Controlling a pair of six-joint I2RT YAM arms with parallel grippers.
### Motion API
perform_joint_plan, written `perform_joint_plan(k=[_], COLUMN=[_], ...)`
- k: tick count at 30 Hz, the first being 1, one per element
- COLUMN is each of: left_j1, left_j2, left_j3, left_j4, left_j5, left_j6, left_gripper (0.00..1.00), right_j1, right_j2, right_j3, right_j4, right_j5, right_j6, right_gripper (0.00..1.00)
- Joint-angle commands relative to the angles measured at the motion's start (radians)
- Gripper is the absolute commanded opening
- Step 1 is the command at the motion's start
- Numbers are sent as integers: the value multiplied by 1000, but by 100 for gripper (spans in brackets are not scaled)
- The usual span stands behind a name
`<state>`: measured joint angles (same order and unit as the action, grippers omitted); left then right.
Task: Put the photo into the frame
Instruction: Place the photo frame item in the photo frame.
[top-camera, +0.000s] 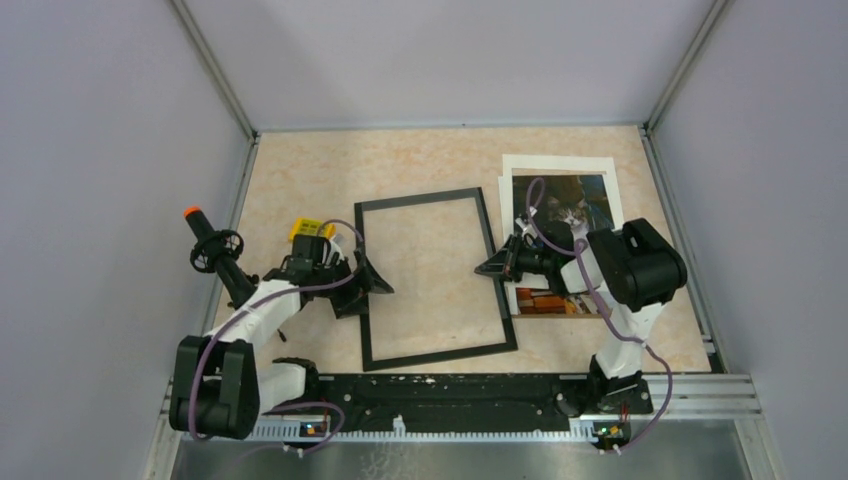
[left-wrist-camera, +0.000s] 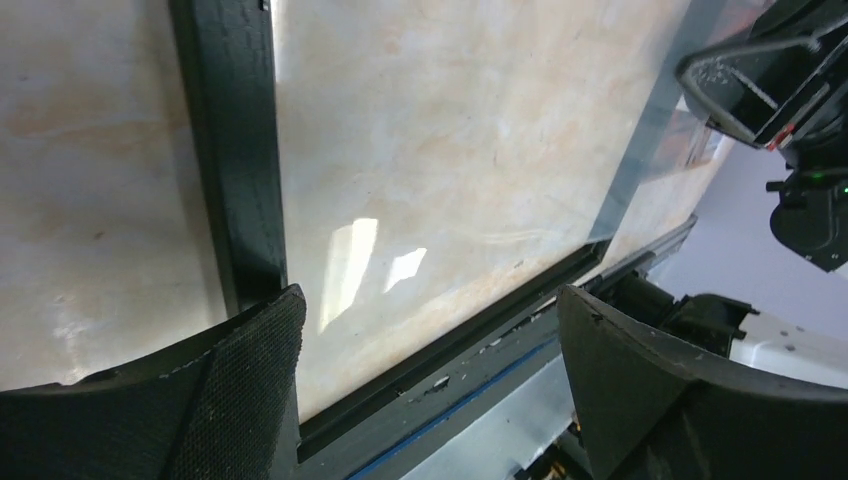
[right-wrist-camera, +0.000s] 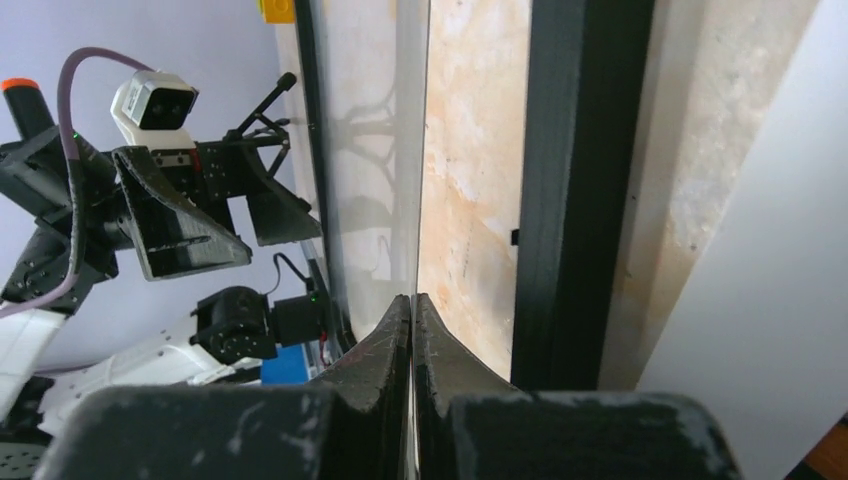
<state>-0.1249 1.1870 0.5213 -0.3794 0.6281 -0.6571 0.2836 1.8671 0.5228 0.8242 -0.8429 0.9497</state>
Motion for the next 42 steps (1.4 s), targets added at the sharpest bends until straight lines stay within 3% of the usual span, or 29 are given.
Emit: perform_joint_plan(k=[1, 6, 16, 21, 29, 42], left_j1=[2, 1, 10, 21, 21, 21], left_j2=[-95, -118, -48, -20, 71, 11], left_j3=[-6, 42, 77, 53, 29, 27], left_j4=[-10, 1, 23, 197, 253, 229], left_j5=[-129, -106, -256, -192, -138, -176], left_j6=[-35, -28, 16, -52, -52, -21], left_gripper=[98, 98, 98, 98, 98, 98], right_j1=[15, 20, 22, 23, 24, 22], right_j2=[27, 18, -4, -8, -10, 4], right_j3=[-26, -32, -15, -11, 16, -31], right_j4=[144, 149, 125, 108, 112, 336], right_j5=[-21, -25, -88, -95, -148, -217], right_j6=[98, 147, 172, 169, 201, 362], right_gripper=[0, 0, 0, 0, 0, 0])
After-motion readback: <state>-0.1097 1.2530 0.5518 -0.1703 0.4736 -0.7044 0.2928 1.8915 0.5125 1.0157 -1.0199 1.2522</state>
